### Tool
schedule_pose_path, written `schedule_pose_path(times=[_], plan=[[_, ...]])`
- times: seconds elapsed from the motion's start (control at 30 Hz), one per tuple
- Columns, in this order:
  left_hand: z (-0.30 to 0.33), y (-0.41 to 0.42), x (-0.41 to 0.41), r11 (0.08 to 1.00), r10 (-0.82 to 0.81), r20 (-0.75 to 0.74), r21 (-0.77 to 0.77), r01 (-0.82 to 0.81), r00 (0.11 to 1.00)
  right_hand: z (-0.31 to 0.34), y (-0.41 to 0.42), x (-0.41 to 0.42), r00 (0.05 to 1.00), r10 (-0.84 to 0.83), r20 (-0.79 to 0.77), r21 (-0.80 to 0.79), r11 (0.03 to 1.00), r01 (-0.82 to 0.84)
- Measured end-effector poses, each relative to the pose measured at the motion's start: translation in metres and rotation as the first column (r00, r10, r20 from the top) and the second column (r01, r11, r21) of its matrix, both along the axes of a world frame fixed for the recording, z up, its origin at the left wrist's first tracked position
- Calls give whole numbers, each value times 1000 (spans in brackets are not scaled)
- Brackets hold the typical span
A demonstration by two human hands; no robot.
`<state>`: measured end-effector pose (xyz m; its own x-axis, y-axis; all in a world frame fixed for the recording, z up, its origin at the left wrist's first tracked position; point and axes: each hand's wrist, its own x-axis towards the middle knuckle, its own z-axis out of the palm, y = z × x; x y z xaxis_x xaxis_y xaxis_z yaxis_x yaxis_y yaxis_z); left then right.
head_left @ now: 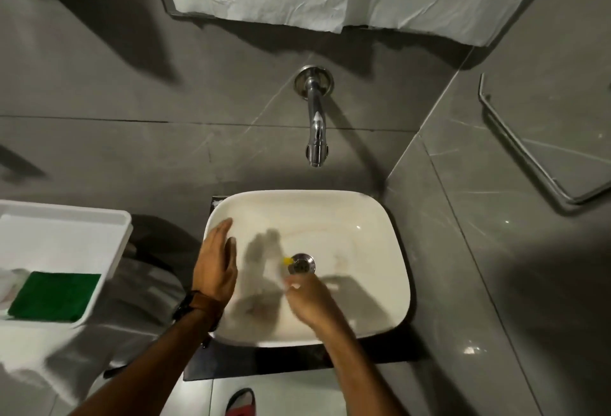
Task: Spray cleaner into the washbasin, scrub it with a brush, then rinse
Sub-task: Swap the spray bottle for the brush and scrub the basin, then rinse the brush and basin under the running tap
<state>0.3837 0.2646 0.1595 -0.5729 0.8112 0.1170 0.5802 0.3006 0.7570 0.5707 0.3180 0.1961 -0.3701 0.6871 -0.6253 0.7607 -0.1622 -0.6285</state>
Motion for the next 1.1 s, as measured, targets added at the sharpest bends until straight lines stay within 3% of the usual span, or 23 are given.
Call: schedule_pose_path(times=[0.1, 0.17, 0.3, 0.5, 0.77, 0.93, 1.1], plan=[[52, 44, 8, 984, -98, -18, 151, 99, 995, 13, 15, 14, 875, -441, -201, -208, 892, 401], [89, 80, 13, 967, -145, -48, 206, 152, 988, 21, 24, 26, 807, -539, -241, -301, 832, 466], [147, 129, 18, 930, -303, 24, 227, 290, 953, 36, 34, 43, 742, -604, -290, -230, 797, 559], [166, 140, 15, 924, -369, 180, 177, 339, 912, 53, 39, 50, 738, -585, -336, -193, 810, 554], [163, 156, 13, 937, -344, 147, 124, 327, 928, 67, 45, 36, 766, -548, -335, -75, 826, 559], [153, 168, 28, 944, -313, 29, -102, 314, 949, 71, 51, 35, 792, -529, -305, -30, 837, 547], [160, 161, 21, 954, -297, -22, -54, 295, 955, 65, 56, 39, 837, -476, -271, 25, 866, 500]])
